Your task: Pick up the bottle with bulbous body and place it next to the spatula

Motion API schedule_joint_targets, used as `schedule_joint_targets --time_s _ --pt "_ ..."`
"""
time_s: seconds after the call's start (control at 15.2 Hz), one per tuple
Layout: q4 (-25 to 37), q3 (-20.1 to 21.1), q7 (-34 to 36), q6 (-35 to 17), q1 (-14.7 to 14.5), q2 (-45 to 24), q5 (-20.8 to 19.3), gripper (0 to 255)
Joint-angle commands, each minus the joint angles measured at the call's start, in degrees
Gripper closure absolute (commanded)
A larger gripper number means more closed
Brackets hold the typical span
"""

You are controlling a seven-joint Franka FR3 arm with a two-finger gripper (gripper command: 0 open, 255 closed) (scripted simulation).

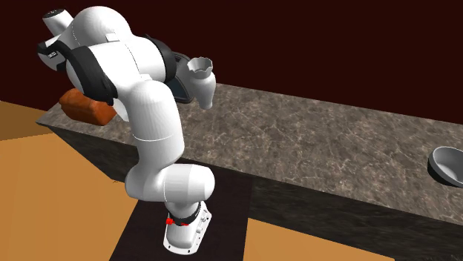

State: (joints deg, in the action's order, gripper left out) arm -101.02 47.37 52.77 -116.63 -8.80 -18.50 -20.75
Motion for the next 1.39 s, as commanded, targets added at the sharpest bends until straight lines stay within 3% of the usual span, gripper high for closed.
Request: schedule_joint_targets --time_s 0.0,0.26,0.33,0.66,0.92,1.32 --pt "-0.1 0.0 0.1 -0.1 0.0 0.0 0.0 255" --pt "-0.1 0.0 0.1 -0.1 0.0 0.0 0.0 255" --pt "-0.1 0.0 0.1 -0.1 0.0 0.0 0.0 0" --pt "-0.1 0.0 0.1 -0.1 0.0 0.0 0.0 0" --pt "4.1 1.3 -1.7 5.8 0.6 2.8 2.7 0" --pt "4.1 1.3 -1.7 5.8 0.6 2.8 2.7 0"
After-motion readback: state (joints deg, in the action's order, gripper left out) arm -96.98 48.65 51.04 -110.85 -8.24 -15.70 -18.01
